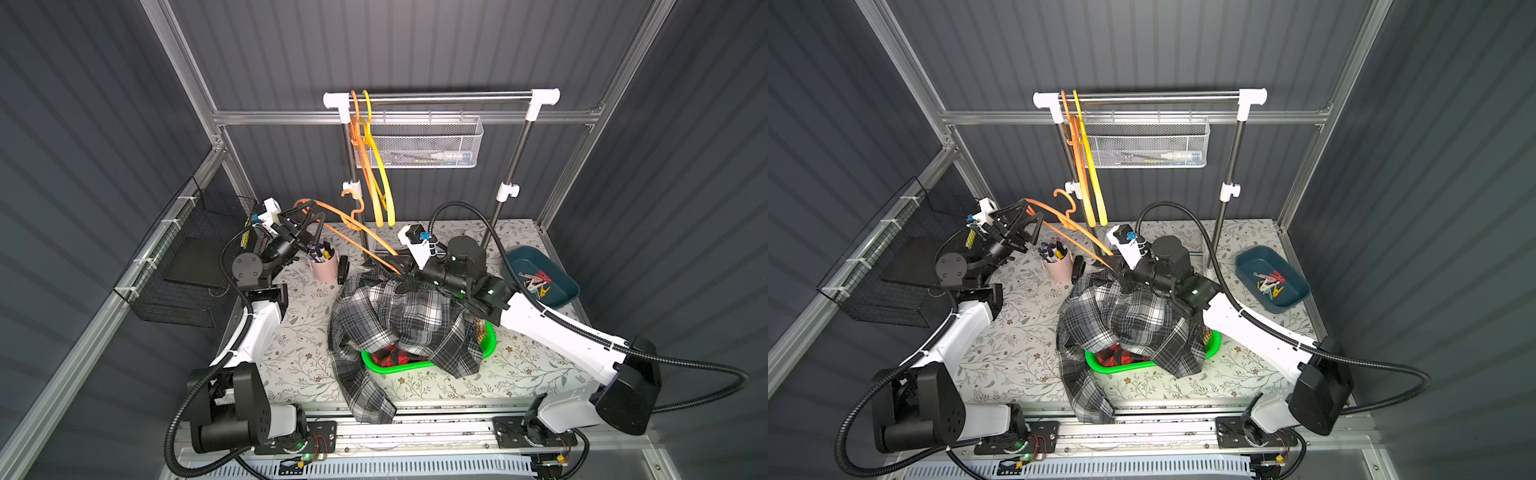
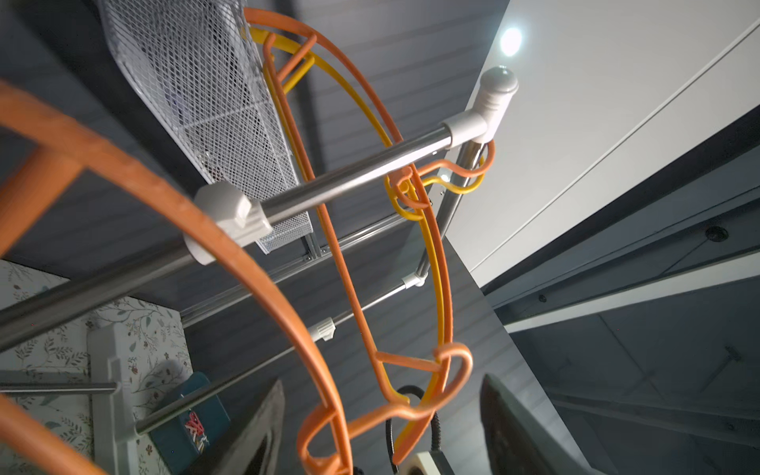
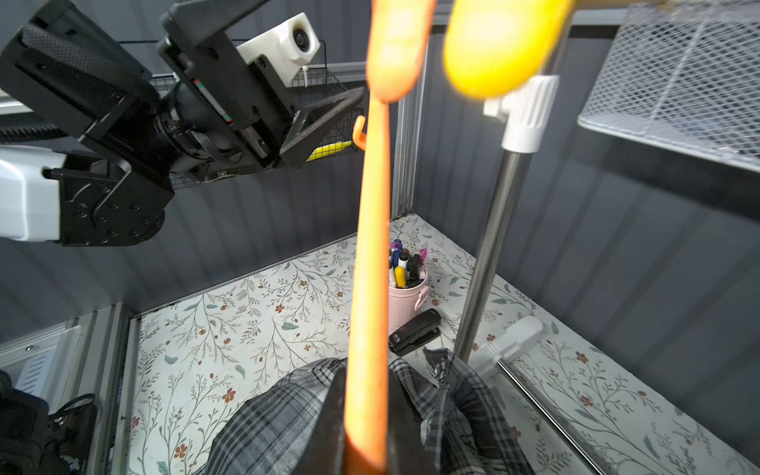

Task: Remove the clothespins securing long-sleeve shirts to the hanger
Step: Place the hanger on the clothesline.

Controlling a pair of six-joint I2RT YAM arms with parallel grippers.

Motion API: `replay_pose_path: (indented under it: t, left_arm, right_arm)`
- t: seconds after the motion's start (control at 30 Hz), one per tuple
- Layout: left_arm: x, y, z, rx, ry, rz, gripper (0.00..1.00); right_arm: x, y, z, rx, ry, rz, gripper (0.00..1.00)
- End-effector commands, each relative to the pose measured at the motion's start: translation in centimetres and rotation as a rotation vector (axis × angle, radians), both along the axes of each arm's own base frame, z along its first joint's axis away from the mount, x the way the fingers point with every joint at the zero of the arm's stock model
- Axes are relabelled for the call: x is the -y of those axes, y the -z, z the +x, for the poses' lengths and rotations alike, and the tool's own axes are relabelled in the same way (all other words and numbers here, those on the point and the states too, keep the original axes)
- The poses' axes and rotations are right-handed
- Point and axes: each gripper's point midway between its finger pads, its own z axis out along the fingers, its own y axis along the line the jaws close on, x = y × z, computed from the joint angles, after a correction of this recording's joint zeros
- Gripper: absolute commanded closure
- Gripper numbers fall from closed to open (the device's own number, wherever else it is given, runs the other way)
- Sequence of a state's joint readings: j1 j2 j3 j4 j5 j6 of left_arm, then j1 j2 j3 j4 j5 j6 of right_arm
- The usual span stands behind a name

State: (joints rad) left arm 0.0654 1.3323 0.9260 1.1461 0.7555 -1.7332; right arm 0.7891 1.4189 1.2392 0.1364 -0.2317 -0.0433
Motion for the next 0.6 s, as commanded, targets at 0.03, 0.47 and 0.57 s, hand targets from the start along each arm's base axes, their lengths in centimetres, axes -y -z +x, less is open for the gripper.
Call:
replay_pose_path:
  t: [0.03,0.47,0.57]
  left_arm:
    - [0.7,-2.4,-2.7,0.135,-0.019,0.131,0.18]
    - [-1.7,-1.3,-4.5,0.117,-0.389,0.517,0.00]
    - [-2.5,-0.6,-4.7,0.090,-0.450,0.543,0.00]
  right_arm:
    - [1.7,1.5,0.0,-0.071,0.073,-0.018,1.00]
    - [7.1,6.5,-2.1,-0.225,0.230,-0.099,1.00]
    - [8.9,7.4,-2.4,-0.271,0.287,-0.135,1.00]
